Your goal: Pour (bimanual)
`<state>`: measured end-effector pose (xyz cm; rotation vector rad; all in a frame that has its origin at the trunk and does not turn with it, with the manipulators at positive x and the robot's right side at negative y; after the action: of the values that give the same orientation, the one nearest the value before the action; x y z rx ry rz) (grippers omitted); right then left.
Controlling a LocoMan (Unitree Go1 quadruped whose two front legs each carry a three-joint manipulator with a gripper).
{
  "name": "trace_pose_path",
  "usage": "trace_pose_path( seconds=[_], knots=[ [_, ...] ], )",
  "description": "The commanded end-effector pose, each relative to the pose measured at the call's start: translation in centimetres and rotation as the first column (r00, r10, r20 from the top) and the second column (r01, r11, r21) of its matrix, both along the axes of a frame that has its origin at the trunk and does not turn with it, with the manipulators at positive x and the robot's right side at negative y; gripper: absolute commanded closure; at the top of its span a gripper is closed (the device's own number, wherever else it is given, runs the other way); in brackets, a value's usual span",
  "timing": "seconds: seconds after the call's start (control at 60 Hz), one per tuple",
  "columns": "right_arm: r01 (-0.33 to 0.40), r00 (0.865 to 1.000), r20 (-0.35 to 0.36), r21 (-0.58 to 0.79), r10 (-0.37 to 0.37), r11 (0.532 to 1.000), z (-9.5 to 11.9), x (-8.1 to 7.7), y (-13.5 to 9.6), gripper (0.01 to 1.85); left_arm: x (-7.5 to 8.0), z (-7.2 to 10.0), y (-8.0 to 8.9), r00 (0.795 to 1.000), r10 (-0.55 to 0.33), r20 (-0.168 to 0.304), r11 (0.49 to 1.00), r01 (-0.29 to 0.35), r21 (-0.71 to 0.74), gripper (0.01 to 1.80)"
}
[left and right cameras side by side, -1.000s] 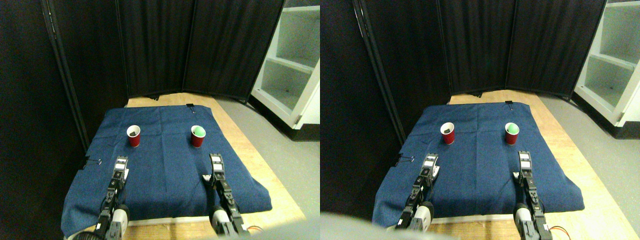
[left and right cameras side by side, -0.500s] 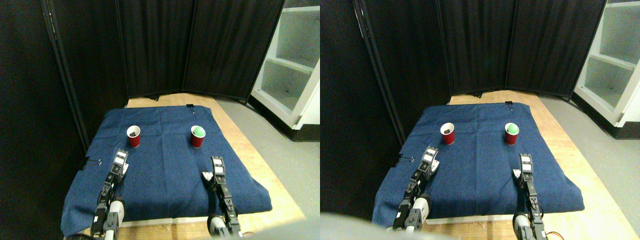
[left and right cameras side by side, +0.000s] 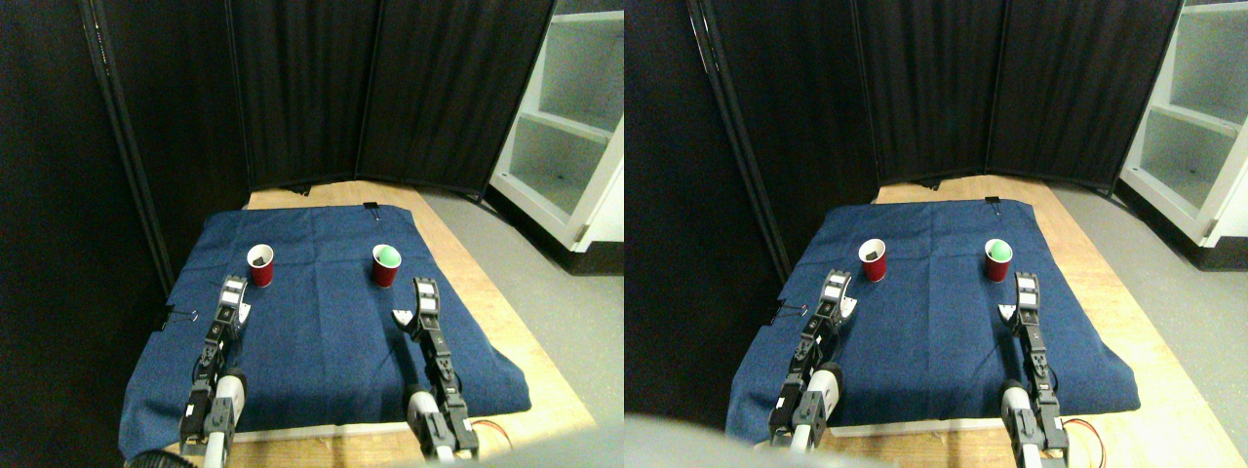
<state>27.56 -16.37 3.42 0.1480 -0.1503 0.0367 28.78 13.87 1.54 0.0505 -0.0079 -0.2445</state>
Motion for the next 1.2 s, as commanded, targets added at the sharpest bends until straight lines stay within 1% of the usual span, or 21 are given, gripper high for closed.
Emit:
trace_pose_path(
  seconds=[0.017, 0.15, 0.2, 0.233, 0.283, 0.333, 0.433, 0.533, 0.6, 0.633, 0.7, 0.783, 0.833, 0.867, 0.9, 0.95, 1.0, 1.033, 1.067, 1.083, 1.2],
  knots=[
    [-0.008, 0.998, 0.054, -0.010, 0.009, 1.000, 1.4, 0.0, 0.2, 1.10, 0.2, 0.7, -0.3, 0.999, -0.010, 0.039, 1.000, 0.011, -0.004, 1.33],
    [-0.005, 0.999, 0.040, 0.017, 0.004, 1.000, 1.6, 0.1, 0.2, 1.08, 0.4, 0.8, -0.3, 0.999, 0.009, 0.048, 1.000, -0.008, -0.019, 1.31],
    [-0.005, 0.999, 0.041, 0.029, 0.004, 1.000, 1.4, 0.6, 0.1, 1.07, 0.6, 0.8, -0.1, 0.998, 0.035, 0.043, 0.997, -0.032, -0.066, 1.29],
    [-0.002, 0.999, 0.039, 0.034, 0.000, 0.999, 1.3, 0.6, 0.1, 1.06, 0.7, 0.8, -0.1, 0.999, 0.035, 0.041, 0.997, -0.032, -0.075, 1.28],
    [-0.007, 0.999, 0.037, 0.047, 0.005, 0.999, 1.3, 1.2, -0.1, 1.07, 1.0, 0.8, 0.0, 0.998, 0.053, 0.036, 0.993, -0.049, -0.107, 1.26],
    [-0.037, 0.999, 0.037, 0.069, 0.034, 0.997, 1.5, 1.9, -0.4, 1.08, 1.3, 0.8, 0.0, 0.997, 0.062, 0.041, 0.991, -0.057, -0.119, 1.25],
    [-0.002, 1.000, 0.004, 0.067, 0.002, 0.998, 2.1, 2.6, -0.3, 1.05, 1.9, 1.1, 0.0, 0.996, 0.076, 0.035, 0.984, -0.069, -0.165, 1.23],
    [-0.032, 0.999, 0.009, 0.104, 0.031, 0.994, 2.4, 3.4, -0.5, 1.05, 2.4, 1.4, 0.0, 0.994, 0.102, 0.037, 0.974, -0.092, -0.209, 1.21],
    [-0.019, 1.000, 0.015, 0.163, 0.017, 0.986, 2.4, 3.7, -0.7, 1.04, 2.7, 1.7, 0.0, 0.993, 0.114, 0.037, 0.968, -0.102, -0.230, 1.18],
    [0.002, 1.000, 0.007, 0.227, -0.004, 0.974, 2.2, 4.0, -0.7, 1.03, 2.9, 1.8, 0.0, 0.992, 0.123, 0.028, 0.959, -0.112, -0.261, 1.17],
    [0.033, 0.999, -0.014, 0.280, -0.030, 0.959, 2.0, 4.3, -0.7, 1.01, 3.1, 1.8, 0.0, 0.990, 0.142, 0.013, 0.944, -0.131, -0.303, 1.15],
    [0.026, 1.000, -0.018, 0.304, -0.022, 0.952, 1.8, 4.7, -0.8, 1.02, 3.2, 1.9, -0.2, 0.987, 0.158, 0.002, 0.932, -0.148, -0.332, 1.15],
    [0.021, 1.000, -0.013, 0.370, -0.018, 0.929, 1.7, 4.8, -0.8, 1.04, 3.2, 2.1, -0.3, 0.984, 0.174, -0.022, 0.902, -0.169, -0.399, 1.14],
    [0.023, 1.000, -0.020, 0.417, -0.016, 0.909, 1.6, 4.9, -0.7, 1.02, 3.2, 2.3, -0.4, 0.981, 0.191, -0.023, 0.889, -0.183, -0.421, 1.15],
    [0.025, 1.000, -0.024, 0.429, -0.016, 0.903, 1.6, 5.0, -0.7, 1.01, 3.3, 2.3, -0.4, 0.980, 0.197, -0.026, 0.884, -0.189, -0.428, 1.15],
    [0.019, 1.000, -0.026, 0.485, -0.008, 0.874, 1.4, 5.4, -0.6, 1.01, 3.6, 2.6, -0.6, 0.974, 0.222, -0.034, 0.852, -0.211, -0.479, 1.12],
    [0.043, 0.999, -0.034, 0.506, -0.030, 0.862, 1.3, 5.6, -0.5, 1.02, 3.8, 2.7, -0.7, 0.975, 0.221, -0.033, 0.847, -0.209, -0.489, 1.12],
    [0.031, 0.999, -0.030, 0.541, -0.018, 0.840, 1.1, 5.8, -0.5, 1.04, 4.1, 2.7, -0.7, 0.975, 0.218, -0.036, 0.839, -0.206, -0.503, 1.12],
    [0.029, 0.999, -0.033, 0.557, -0.013, 0.830, 0.9, 5.9, -0.5, 1.05, 4.2, 2.6, -0.8, 0.974, 0.224, -0.044, 0.824, -0.213, -0.526, 1.10],
    [0.029, 0.999, -0.033, 0.557, -0.013, 0.830, 0.9, 5.9, -0.5, 1.05, 4.2, 2.6, -0.8, 0.974, 0.224, -0.044, 0.824, -0.213, -0.526, 1.10],
    [0.036, 0.999, -0.042, 0.574, -0.015, 0.818, 0.5, 5.9, -0.4, 1.05, 4.7, 2.1, -1.1, 0.967, 0.245, -0.075, 0.772, -0.241, -0.587, 1.06]
  ],
)
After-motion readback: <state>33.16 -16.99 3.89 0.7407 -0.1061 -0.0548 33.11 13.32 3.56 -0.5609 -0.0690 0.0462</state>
